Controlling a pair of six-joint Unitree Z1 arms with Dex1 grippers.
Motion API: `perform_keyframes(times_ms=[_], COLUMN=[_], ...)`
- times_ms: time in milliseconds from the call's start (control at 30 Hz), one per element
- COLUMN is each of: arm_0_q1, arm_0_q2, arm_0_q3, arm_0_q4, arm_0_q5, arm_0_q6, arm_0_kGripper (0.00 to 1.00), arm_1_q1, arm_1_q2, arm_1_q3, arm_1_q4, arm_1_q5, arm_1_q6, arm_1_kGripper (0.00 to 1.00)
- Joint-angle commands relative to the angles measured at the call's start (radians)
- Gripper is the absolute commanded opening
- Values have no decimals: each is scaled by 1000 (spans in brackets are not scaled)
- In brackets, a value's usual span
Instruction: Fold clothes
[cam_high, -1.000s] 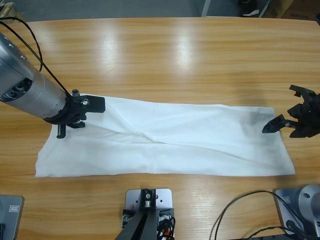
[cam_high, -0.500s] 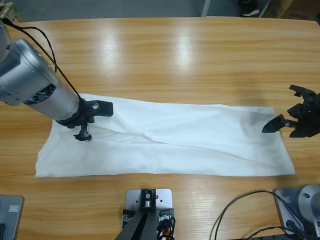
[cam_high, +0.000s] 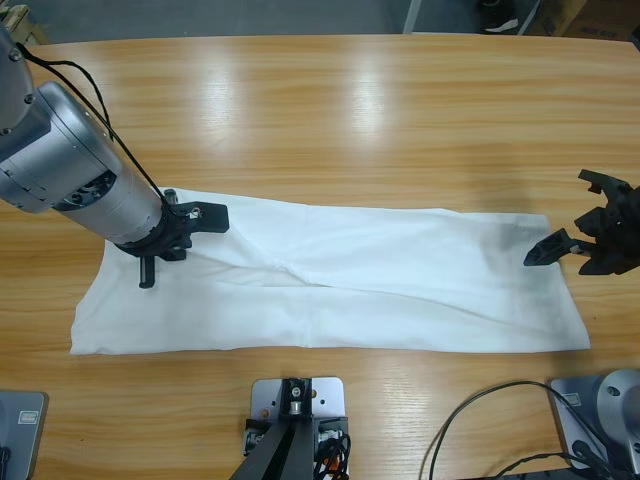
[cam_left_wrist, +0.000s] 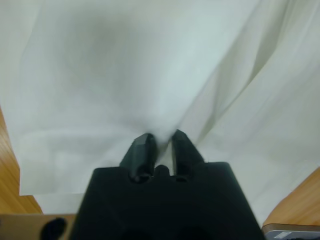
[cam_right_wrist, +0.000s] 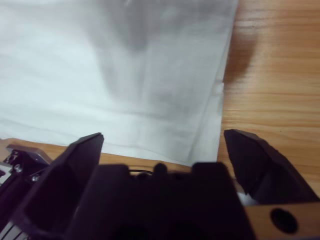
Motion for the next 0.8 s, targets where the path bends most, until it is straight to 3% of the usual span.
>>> perform_keyframes(times_ms=[33,333,533,733,767,800], arm_0_q1=[-12,-53,-140,-154,-146,-137], arm_0_q2=[-28,-114,-51,58,69,70], arm_0_q3=[30,38,57,67,67,67], arm_0_q4=[24,132,134,125,125,125], arm_0_q5=[-41,-92,-150,-122,-93,-70], arm_0_q6=[-61,-130,-150,-156,-158,-161], arm_0_kGripper=[0,0,0,7,274,635], arm_1_q1=[11,11,11,11,11,11], arm_1_q2=[0,-6,-6,-8,-6,-6], arm_1_q3=[28,33,33,35,35,34], arm_1_q4=[-11,-16,-16,-16,-16,-16], arm_1_q5=[17,17,17,18,18,18], arm_1_q6=[12,12,12,12,12,12], arm_1_kGripper=[982,982,982,984,986,989])
